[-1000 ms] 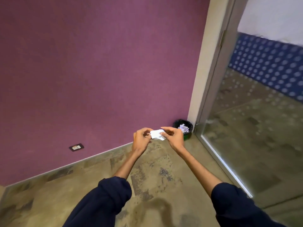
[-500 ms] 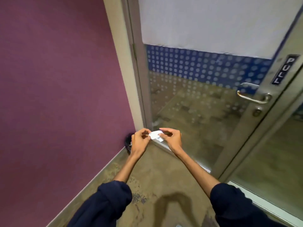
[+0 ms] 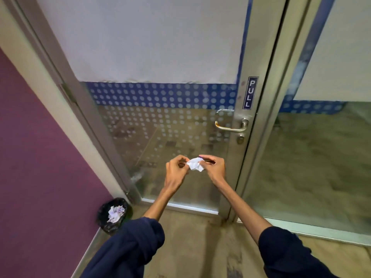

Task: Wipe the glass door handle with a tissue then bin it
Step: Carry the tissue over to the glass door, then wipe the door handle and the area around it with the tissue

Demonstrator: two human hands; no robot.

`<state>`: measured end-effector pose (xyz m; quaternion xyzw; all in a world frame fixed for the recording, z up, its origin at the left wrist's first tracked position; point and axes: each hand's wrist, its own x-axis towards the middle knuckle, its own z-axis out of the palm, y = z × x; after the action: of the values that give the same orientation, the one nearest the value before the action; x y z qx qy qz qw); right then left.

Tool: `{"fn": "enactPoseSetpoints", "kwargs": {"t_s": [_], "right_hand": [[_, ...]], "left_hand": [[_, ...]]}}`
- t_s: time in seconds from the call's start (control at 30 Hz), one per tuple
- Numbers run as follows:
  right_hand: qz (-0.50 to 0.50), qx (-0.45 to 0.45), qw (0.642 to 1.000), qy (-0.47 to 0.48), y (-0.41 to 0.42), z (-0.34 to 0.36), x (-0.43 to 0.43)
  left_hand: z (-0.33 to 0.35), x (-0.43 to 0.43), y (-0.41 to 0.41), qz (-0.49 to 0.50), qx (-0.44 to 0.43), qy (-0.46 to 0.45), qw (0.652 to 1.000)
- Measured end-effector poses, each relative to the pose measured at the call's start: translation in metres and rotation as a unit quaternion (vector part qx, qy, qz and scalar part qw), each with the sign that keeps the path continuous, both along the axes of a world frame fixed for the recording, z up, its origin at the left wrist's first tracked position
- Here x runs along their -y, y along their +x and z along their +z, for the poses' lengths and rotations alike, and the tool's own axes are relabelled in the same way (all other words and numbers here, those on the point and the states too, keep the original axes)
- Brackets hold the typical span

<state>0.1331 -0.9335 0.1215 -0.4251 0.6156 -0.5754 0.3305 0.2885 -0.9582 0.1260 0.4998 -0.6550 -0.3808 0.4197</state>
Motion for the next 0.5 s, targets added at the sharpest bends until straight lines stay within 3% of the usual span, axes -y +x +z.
{"fn": "enactPoseSetpoints", "kwargs": {"t_s": [0.5], "right_hand": [[-0.153, 0.040, 0.985, -0.067, -0.084, 0.030, 0.044]], "left_hand": [[0.024, 0.079, -0.130, -0.159, -0.084, -0.015, 0.984]]}}
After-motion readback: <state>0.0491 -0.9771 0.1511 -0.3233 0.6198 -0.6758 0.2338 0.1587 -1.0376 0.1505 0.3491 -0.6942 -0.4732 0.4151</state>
